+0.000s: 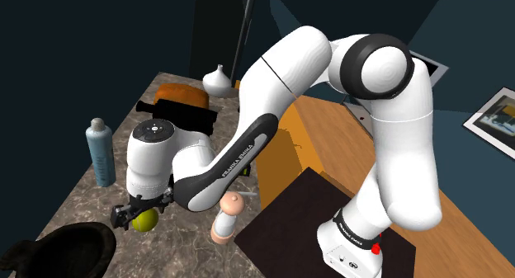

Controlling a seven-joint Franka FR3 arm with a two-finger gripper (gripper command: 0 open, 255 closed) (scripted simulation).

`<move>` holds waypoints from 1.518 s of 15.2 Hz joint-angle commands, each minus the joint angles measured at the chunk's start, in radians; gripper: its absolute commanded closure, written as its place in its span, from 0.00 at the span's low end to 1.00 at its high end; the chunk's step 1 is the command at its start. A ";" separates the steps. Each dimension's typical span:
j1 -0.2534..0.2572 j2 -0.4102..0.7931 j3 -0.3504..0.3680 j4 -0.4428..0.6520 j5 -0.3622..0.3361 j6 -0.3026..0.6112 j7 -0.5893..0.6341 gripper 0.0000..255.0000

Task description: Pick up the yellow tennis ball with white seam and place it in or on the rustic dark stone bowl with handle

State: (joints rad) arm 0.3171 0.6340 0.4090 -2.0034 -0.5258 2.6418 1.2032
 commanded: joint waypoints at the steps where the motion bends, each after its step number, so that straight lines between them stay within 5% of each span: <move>1: 0.000 0.000 0.000 0.000 0.000 0.000 0.000 0.00; 3: 0.000 0.000 0.000 0.000 0.000 0.000 0.000 0.00; 4: 0.000 0.000 0.000 0.000 0.000 0.000 0.000 1.00; 13: 0.000 0.000 0.000 0.000 0.000 0.000 0.000 1.00; 23: -0.054 -0.108 0.071 -0.024 0.075 -0.083 -0.053 1.00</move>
State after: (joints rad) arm 0.2683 0.5368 0.4729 -2.0251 -0.4591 2.5672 1.1551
